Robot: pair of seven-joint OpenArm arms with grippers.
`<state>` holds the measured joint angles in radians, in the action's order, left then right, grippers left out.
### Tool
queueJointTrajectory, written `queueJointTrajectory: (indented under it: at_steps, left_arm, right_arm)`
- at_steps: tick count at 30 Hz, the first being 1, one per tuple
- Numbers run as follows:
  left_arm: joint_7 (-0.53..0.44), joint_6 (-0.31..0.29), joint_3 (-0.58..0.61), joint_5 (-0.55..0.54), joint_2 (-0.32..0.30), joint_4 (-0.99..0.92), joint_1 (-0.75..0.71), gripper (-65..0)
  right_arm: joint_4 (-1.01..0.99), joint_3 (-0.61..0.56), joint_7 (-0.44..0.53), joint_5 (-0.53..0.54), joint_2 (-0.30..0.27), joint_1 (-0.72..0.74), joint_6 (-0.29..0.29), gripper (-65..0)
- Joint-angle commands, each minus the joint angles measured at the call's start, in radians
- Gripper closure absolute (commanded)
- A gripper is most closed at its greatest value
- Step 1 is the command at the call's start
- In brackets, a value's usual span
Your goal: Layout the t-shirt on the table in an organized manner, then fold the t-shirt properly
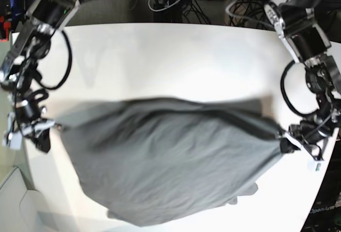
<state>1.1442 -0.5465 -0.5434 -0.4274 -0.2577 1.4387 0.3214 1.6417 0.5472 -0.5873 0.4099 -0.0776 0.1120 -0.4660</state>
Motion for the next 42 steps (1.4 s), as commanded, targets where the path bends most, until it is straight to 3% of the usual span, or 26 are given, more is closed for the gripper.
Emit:
queueJointTrajectory:
  at_steps: [1, 7, 17, 20, 25, 27, 32, 34, 37, 42]
  left_arm:
    - [-0.025, -0.005, 0.012, -0.021, -0.022, 0.021, -0.001, -0.6]
    - [0.084, -0.005, 0.038, -0.021, -0.048, 0.050, -0.098, -0.6]
    - [0.099, -0.005, 0.029, -0.023, -0.042, 0.052, -0.206, -1.3]
    - [0.104, -0.002, 0.029, -0.023, -0.041, 0.052, -0.222, -9.7]
    - [0.225, -0.005, 0.027, -0.023, -0.041, 0.080, -0.262, -34.9]
    - [0.252, -0.007, 0.035, -0.023, -0.041, 0.132, -0.290, -41.5]
    - [0.251, -0.007, 0.026, -0.023, -0.042, 0.345, -0.328, -42.9]
    - [0.247, -0.007, 0.026, -0.020, -0.048, 0.406, -0.314, -42.9]
    - [0.148, 0.001, 0.027, -0.014, -0.042, 0.435, -0.236, -42.9]
    - [-0.059, 0.004, 0.138, 0.038, -0.032, 0.211, -0.031, -42.9]
  right_arm:
    - [0.021, 0.000, 0.039, 0.017, -0.003, 0.004, 0.000, -3.3]
    - [0.022, 0.004, 0.046, 0.017, 0.008, -0.096, 0.000, -3.3]
    - [0.093, -0.002, 0.037, 0.017, 0.012, -0.166, 0.000, -3.6]
    - [0.116, -0.032, 0.037, 0.017, 0.014, -0.176, 0.000, -3.7]
    - [0.116, -0.046, 0.037, 0.017, 0.009, -0.196, 0.000, -3.7]
    - [0.114, -0.043, 0.037, 0.017, 0.008, -0.196, 0.000, -3.7]
    - [0.114, -0.046, 0.037, 0.017, 0.006, -0.196, 0.000, -3.7]
    - [0.114, -0.049, 0.037, 0.017, 0.006, -0.196, 0.000, -3.7]
    - [0.114, -0.049, 0.037, 0.017, 0.012, -0.197, 0.000, -3.7]
    - [0.114, -0.051, 0.026, 0.017, 0.014, -0.217, 0.000, -3.7]
